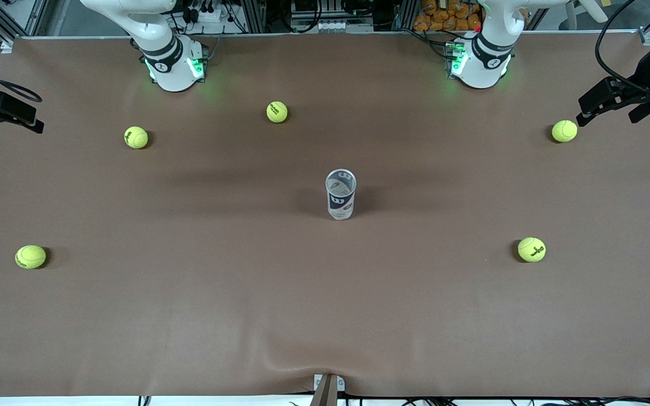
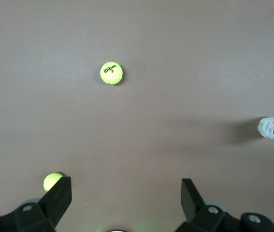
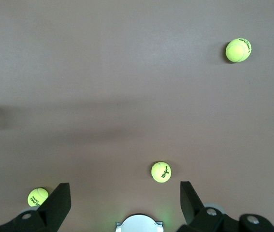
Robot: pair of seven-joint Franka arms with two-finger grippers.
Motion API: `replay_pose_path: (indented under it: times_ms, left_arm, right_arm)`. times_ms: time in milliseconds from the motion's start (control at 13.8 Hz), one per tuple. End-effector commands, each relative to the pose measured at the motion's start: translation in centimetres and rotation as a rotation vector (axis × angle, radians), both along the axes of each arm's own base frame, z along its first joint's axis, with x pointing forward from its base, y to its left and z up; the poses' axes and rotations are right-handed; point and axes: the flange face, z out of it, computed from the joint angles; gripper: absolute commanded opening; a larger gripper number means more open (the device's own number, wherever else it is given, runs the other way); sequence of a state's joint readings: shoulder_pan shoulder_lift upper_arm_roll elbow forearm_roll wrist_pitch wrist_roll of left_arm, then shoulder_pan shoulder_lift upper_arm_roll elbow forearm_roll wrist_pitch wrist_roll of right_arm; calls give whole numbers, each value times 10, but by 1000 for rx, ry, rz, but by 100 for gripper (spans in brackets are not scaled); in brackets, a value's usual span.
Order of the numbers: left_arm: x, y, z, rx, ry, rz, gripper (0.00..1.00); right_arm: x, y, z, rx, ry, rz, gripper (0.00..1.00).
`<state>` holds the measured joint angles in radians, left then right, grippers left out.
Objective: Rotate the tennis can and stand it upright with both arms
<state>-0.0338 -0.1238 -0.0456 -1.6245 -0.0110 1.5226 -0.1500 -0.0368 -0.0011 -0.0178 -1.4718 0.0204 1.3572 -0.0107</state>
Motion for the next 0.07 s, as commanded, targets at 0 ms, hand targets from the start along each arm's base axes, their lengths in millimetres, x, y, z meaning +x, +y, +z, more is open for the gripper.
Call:
replay_pose_path:
  times_ms: [0]
  left_arm:
    - [4,3,4,11,-11,-6,100]
  right_arm:
    - [2,-1,5,7,-5,-4,100]
